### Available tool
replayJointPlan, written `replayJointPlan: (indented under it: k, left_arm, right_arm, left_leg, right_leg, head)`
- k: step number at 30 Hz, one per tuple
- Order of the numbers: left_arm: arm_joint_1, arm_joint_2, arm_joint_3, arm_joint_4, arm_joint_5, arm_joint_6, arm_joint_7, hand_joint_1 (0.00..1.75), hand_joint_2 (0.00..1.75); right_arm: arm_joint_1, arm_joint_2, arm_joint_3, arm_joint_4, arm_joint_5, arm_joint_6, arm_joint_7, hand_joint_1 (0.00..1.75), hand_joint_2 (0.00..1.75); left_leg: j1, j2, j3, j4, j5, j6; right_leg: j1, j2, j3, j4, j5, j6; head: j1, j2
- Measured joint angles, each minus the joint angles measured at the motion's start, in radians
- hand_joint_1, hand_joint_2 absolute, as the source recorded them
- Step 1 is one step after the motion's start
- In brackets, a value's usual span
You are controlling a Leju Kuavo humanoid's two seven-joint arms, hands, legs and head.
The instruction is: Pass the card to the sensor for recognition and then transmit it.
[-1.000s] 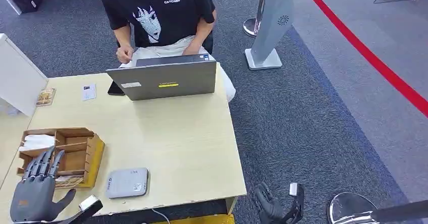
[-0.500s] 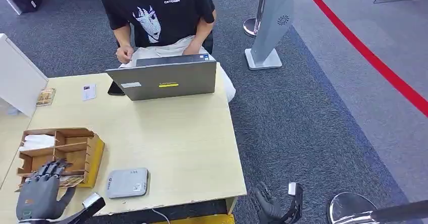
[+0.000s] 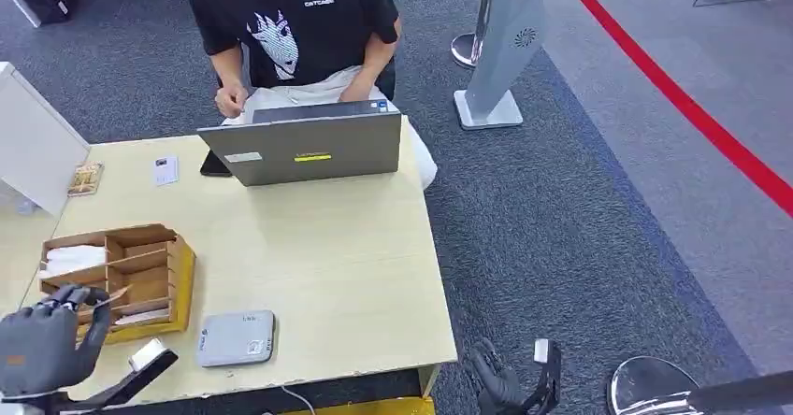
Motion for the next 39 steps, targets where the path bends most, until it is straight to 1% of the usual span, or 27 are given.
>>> replayJointPlan:
  k: [5, 8, 12, 14, 16, 19, 24, 25, 29, 31, 33, 35, 36, 38, 39]
  left_arm:
    - [-0.088, 0.026, 0.024, -0.081, 0.020, -0.032, -0.009, 1.75, 1.75]
    - [-0.170, 0.051, 0.024, -0.096, 0.016, -0.084, -0.002, 1.75, 1.75]
    - [-0.232, 0.069, 0.024, -0.099, 0.018, -0.110, 0.009, 1.75, 1.75]
    - [-0.270, 0.076, 0.024, -0.096, 0.028, -0.151, 0.028, 1.75, 1.75]
    - [-0.329, 0.085, 0.023, -0.074, 0.033, -0.191, 0.052, 1.75, 1.75]
    - [-0.396, 0.093, 0.022, -0.026, 0.033, -0.231, 0.070, 1.75, 1.75]
    - [-0.461, 0.103, 0.005, 0.060, 0.008, -0.252, 0.084, 1.75, 1.75]
    - [-0.467, 0.108, 0.000, 0.071, 0.004, -0.253, 0.085, 0.00, 1.75]
    - [-0.467, 0.115, -0.009, 0.092, 0.002, -0.250, 0.096, 0.00, 1.75]
    - [-0.459, 0.118, -0.010, 0.096, 0.010, -0.238, 0.101, 0.00, 1.75]
    - [-0.438, 0.118, -0.010, 0.095, 0.015, -0.208, 0.097, 0.00, 1.75]
    - [-0.412, 0.118, -0.010, 0.093, 0.009, -0.168, 0.090, 0.00, 1.75]
    - [-0.393, 0.118, -0.010, 0.088, 0.004, -0.135, 0.085, 0.00, 1.75]
    - [-0.328, 0.116, 0.000, 0.040, 0.008, -0.027, 0.068, 0.00, 1.75]
    - [-0.296, 0.114, 0.009, 0.017, 0.013, 0.010, 0.062, 0.00, 1.75]
  right_arm:
    - [0.002, 0.000, 0.008, 0.000, 0.002, -0.002, -0.006, 0.00, 1.75]
    - [-0.002, 0.000, 0.017, 0.005, 0.008, -0.003, -0.012, 0.00, 1.75]
    - [-0.003, 0.000, 0.023, 0.010, 0.013, -0.003, -0.015, 0.00, 1.75]
    - [-0.005, 0.000, 0.027, 0.013, 0.018, -0.003, -0.016, 0.00, 1.75]
    - [-0.010, -0.001, 0.036, 0.017, 0.018, 0.000, -0.017, 0.00, 1.75]
    - [-0.017, -0.001, 0.044, 0.024, 0.018, 0.007, -0.017, 0.00, 1.75]
    - [-0.029, -0.001, 0.061, 0.042, 0.015, 0.017, -0.021, 0.00, 1.75]
    - [-0.029, -0.001, 0.064, 0.044, 0.014, 0.019, -0.021, 0.00, 1.75]
    - [-0.029, -0.002, 0.067, 0.051, 0.014, 0.024, -0.024, 0.00, 1.75]
    - [-0.029, -0.003, 0.071, 0.053, 0.014, 0.025, -0.024, 0.00, 1.75]
    - [-0.028, -0.005, 0.074, 0.053, 0.011, 0.025, -0.025, 0.00, 1.75]
    - [-0.027, -0.006, 0.074, 0.053, -0.002, 0.025, -0.027, 0.00, 1.75]
    - [-0.027, -0.006, 0.074, 0.053, -0.003, 0.024, -0.027, 0.00, 1.75]
    - [-0.023, -0.007, 0.074, 0.053, -0.011, 0.022, -0.028, 0.00, 1.75]
    - [-0.018, -0.008, 0.074, 0.051, -0.016, 0.021, -0.029, 0.00, 1.75]
  left_leg:
    - [0.000, 0.000, 0.001, 0.000, 0.000, 0.000]
    - [0.000, -0.001, 0.000, 0.000, 0.002, 0.000]
    - [0.000, 0.000, 0.000, 0.000, 0.002, 0.000]
    - [0.000, 0.000, 0.000, 0.000, 0.002, 0.000]
    - [0.000, -0.001, 0.000, 0.000, 0.002, 0.000]
    - [0.000, 0.000, 0.000, 0.000, 0.002, 0.000]
    - [0.000, 0.002, 0.000, 0.000, 0.003, 0.000]
    - [0.000, 0.002, 0.000, 0.000, 0.003, 0.000]
    - [0.000, 0.002, 0.000, 0.000, 0.003, 0.000]
    - [0.000, 0.002, 0.000, 0.000, 0.002, -0.001]
    - [0.000, 0.002, 0.000, 0.000, 0.002, 0.000]
    - [0.000, 0.002, 0.000, 0.000, 0.002, 0.000]
    - [0.000, 0.002, 0.000, 0.000, 0.002, 0.000]
    - [0.000, 0.003, 0.000, 0.000, 0.002, -0.001]
    - [0.000, 0.003, 0.000, 0.000, 0.001, -0.001]
  right_leg:
    - [0.000, 0.000, 0.000, 0.000, 0.001, 0.000]
    - [0.000, -0.001, 0.001, 0.000, 0.001, 0.000]
    - [0.000, 0.000, 0.000, 0.001, 0.001, -0.001]
    - [0.000, 0.000, 0.000, 0.000, 0.001, 0.000]
    - [0.000, 0.000, 0.000, 0.000, 0.002, -0.001]
    - [0.000, 0.000, 0.000, 0.001, 0.003, -0.002]
    - [0.000, 0.002, 0.000, 0.001, 0.003, -0.002]
    - [0.000, 0.002, -0.001, 0.001, 0.003, -0.002]
    - [0.000, 0.002, -0.001, 0.000, 0.003, -0.002]
    - [0.000, 0.002, -0.001, 0.000, 0.003, -0.002]
    - [0.000, 0.002, -0.001, 0.000, 0.003, -0.002]
    - [0.000, 0.002, -0.001, 0.000, 0.003, -0.002]
    - [0.000, 0.002, -0.001, 0.000, 0.003, -0.002]
    - [0.000, 0.004, -0.001, 0.000, 0.002, -0.002]
    - [0.000, 0.004, -0.001, 0.000, 0.002, -0.002]
  head:
    - [0.000, 0.000]
    - [0.001, 0.000]
    - [0.000, 0.000]
    - [0.000, 0.000]
    - [0.002, 0.000]
    - [0.000, 0.000]
    - [0.001, 0.000]
    - [0.001, 0.000]
    - [0.001, 0.000]
    - [0.000, 0.000]
    - [0.001, 0.000]
    - [0.001, 0.000]
    - [0.000, 0.000]
    - [0.000, 0.000]
    - [0.000, 0.000]
